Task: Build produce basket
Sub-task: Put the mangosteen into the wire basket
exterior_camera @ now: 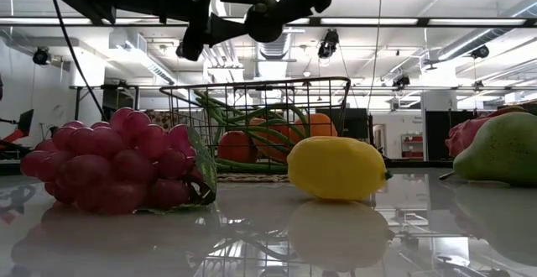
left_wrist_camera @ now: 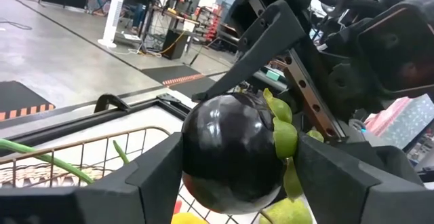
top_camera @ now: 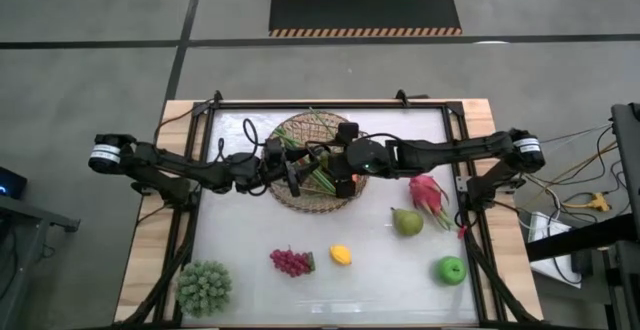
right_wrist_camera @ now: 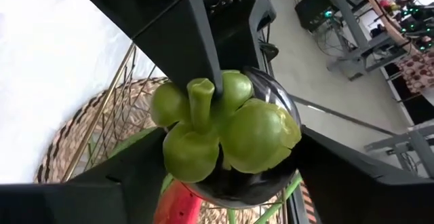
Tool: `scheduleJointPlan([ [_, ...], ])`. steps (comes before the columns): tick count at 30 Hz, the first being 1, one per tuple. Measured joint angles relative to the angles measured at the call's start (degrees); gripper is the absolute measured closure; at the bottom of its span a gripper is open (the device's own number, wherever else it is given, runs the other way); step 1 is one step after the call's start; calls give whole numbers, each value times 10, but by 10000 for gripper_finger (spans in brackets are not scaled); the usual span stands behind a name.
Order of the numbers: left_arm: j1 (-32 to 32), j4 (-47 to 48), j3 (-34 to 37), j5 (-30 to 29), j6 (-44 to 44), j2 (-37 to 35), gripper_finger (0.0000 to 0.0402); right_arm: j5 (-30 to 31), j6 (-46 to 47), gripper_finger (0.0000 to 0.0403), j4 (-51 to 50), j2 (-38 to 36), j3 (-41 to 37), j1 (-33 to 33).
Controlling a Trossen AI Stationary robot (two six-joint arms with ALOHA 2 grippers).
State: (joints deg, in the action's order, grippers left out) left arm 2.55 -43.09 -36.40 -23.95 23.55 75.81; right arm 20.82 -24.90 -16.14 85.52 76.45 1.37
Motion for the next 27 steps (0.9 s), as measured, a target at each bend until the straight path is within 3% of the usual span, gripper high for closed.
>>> scheduleJointPlan([
  [5,0,-1,0,-1,2,0,144,0,14,161,1,0,0,0],
  [14,-5,6,0,-2,-40,0,101,0,58,153,-6,-1,0,0],
  [23,-5,35,0,-2,-199,-40,96,-5,159,153,-75,-1,31,-15],
  [27,-5,63,2,-1,-270,-64,95,-74,219,152,-105,-1,37,-36],
])
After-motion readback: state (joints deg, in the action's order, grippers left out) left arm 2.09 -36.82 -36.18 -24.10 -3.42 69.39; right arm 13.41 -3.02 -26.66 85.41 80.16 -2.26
